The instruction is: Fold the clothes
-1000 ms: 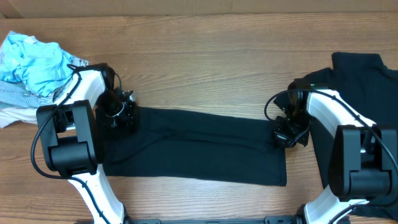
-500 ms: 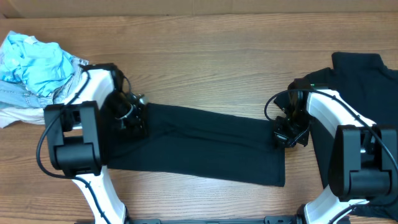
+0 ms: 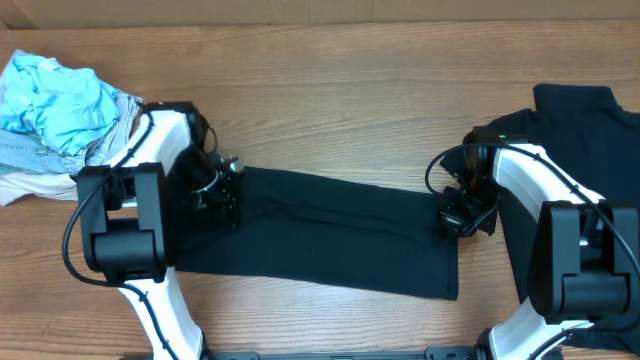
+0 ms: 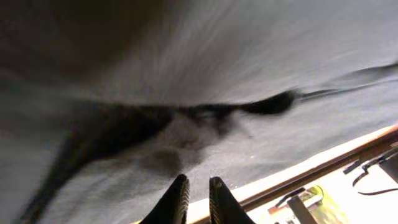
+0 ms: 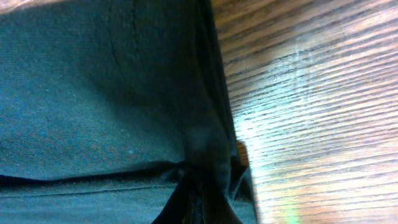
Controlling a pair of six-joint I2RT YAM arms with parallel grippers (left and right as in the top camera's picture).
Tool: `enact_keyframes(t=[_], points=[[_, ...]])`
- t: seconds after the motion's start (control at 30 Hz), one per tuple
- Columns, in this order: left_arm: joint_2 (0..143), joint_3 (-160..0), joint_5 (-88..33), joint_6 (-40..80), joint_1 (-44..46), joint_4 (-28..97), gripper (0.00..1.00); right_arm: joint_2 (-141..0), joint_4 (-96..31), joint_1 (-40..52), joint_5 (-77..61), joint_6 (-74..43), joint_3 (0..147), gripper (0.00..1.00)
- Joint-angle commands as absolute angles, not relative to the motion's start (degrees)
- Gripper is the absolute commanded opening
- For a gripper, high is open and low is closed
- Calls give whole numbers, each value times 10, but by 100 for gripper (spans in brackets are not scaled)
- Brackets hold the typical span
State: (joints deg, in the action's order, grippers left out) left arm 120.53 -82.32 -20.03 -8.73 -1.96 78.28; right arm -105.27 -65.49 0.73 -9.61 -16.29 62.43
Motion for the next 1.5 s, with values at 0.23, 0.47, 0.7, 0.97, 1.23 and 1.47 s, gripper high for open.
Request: enact_keyframes(t=[0.23,0.47,0.7,0.97,1.23,1.47], points=[[1203,-936,-135,-142,-18,735,56,-1044,-652,4,-90,-163,621,5],[1204,-879,-137,-150,-18,702,68,-1044,-651,4,-90,-163,621,5],[1204,-864,-174,-171,-18,704,60,-1044,-648,4,-90,-163,621,5],[1204,-863,-191,-182,-18,705,33,-1044,-648,4,-90,-163,621,5],[1204,-831,-194,-182,-18,707,44,-1044,-648,4,-90,-163,621,5],[1203,-823,-195,-171,-19,711,4,-1044,-648,4,-90,-163,621,5]])
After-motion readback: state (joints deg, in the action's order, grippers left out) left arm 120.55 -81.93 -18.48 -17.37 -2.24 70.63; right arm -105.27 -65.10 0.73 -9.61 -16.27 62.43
